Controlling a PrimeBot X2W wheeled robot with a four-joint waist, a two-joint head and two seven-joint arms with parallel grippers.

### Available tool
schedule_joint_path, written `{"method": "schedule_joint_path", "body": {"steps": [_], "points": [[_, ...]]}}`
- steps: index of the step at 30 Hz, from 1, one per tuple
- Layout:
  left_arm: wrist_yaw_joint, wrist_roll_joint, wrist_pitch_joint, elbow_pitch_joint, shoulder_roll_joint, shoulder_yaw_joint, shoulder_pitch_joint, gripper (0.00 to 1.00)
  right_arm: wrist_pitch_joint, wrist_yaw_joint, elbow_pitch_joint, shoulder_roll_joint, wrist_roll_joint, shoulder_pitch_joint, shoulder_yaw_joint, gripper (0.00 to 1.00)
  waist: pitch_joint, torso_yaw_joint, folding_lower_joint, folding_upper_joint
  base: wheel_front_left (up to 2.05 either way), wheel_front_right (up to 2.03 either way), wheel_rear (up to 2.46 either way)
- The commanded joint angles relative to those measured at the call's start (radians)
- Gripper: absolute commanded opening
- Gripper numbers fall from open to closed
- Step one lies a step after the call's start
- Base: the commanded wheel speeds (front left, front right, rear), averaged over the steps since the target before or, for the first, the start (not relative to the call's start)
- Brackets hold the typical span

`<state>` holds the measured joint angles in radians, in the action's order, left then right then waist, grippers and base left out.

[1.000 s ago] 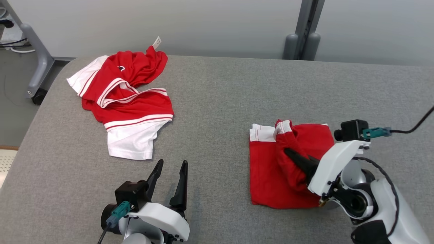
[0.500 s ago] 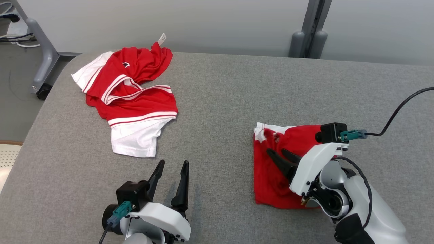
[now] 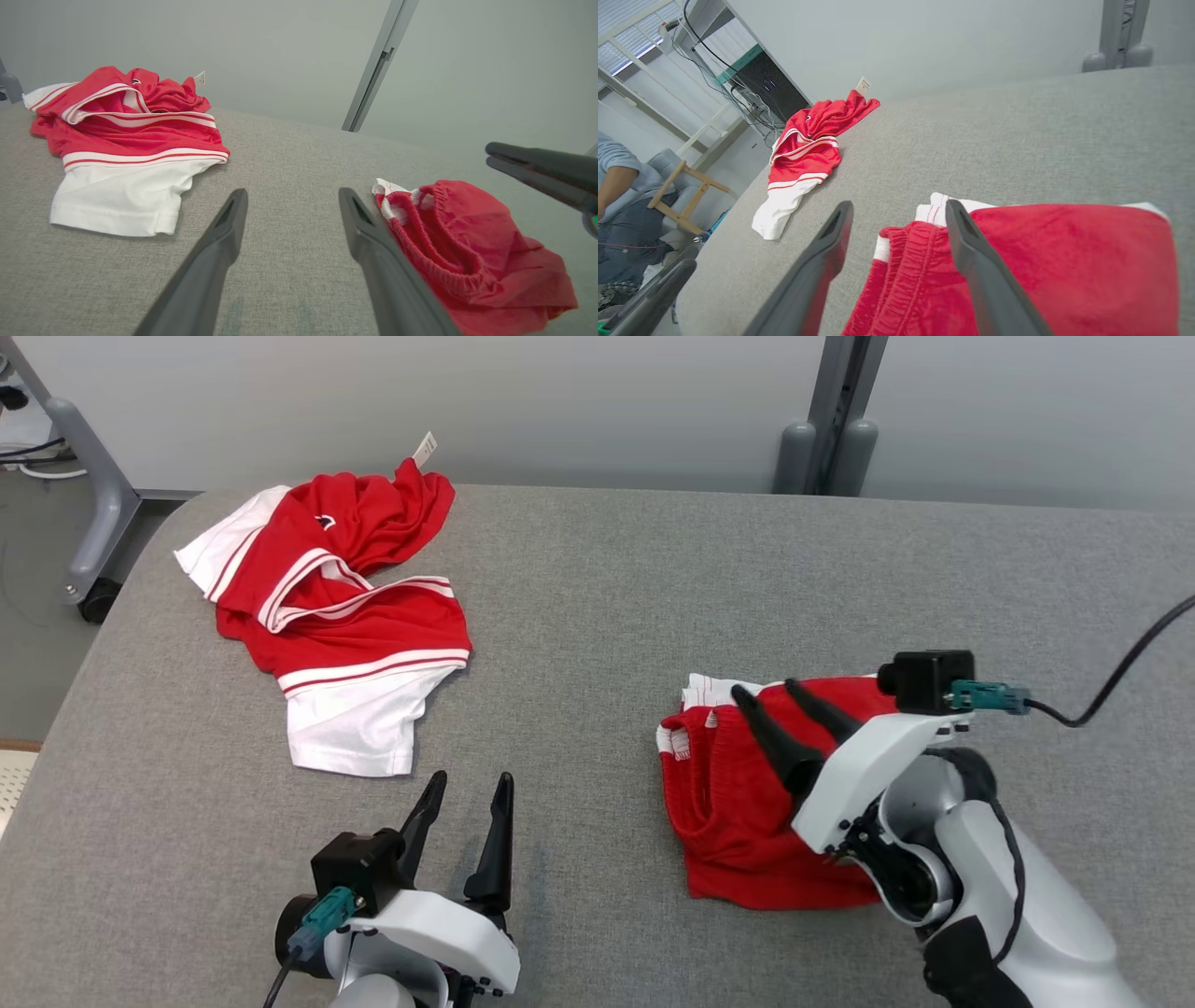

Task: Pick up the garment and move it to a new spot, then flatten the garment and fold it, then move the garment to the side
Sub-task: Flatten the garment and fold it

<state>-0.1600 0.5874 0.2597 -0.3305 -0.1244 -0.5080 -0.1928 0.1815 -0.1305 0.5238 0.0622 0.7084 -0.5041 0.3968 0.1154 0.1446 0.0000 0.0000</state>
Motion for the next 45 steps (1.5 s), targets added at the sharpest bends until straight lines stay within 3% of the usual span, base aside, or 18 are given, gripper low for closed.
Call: {"method": "schedule_joint_path", "body": {"steps": [1,5,12,18,26,33,45], "points": [[-0.006,-0.007,0.005,0.008,-0.007,0.006,-0.011,1.0,-0.059,-0.001,-0.018,0.025,-0.054,-0.003,-0.013,1.0,-0.001,-0.005,0.0,0.0,0.0,0.0,0.0],[-0.007,-0.011,0.006,0.018,-0.009,0.012,-0.012,1.0,-0.145,-0.001,-0.049,0.041,-0.141,0.018,-0.035,1.0,-0.004,-0.014,0.0,0.0,0.0,0.0,0.0],[-0.017,-0.031,0.006,0.046,-0.014,0.029,-0.017,1.0,-0.324,-0.001,-0.136,0.059,-0.378,0.082,-0.174,1.0,-0.016,-0.04,0.0,0.0,0.0,0.0,0.0],[-0.027,-0.064,0.006,0.071,-0.013,0.054,-0.001,1.0,-0.393,-0.001,-0.231,0.017,-0.5,0.191,-0.328,1.0,-0.033,-0.057,0.0,0.0,0.0,0.0,0.0],[-0.045,-0.115,0.005,0.118,-0.013,0.108,0.068,1.0,-0.415,-0.001,-0.341,-0.009,-0.522,0.357,-0.437,1.0,-0.057,-0.073,0.0,0.0,0.0,0.0,0.0],[-0.061,-0.152,0.005,0.15,-0.007,0.147,0.142,1.0,-0.431,-0.001,-0.362,-0.01,-0.464,0.454,-0.418,1.0,-0.072,-0.073,0.0,0.0,0.0,0.0,0.0],[-0.034,-0.2,0.006,0.146,0.002,0.168,0.157,1.0,-0.438,-0.001,-0.324,-0.009,-0.448,0.471,-0.398,1.0,-0.086,-0.061,0.0,0.0,0.0,0.0,0.0]]}}
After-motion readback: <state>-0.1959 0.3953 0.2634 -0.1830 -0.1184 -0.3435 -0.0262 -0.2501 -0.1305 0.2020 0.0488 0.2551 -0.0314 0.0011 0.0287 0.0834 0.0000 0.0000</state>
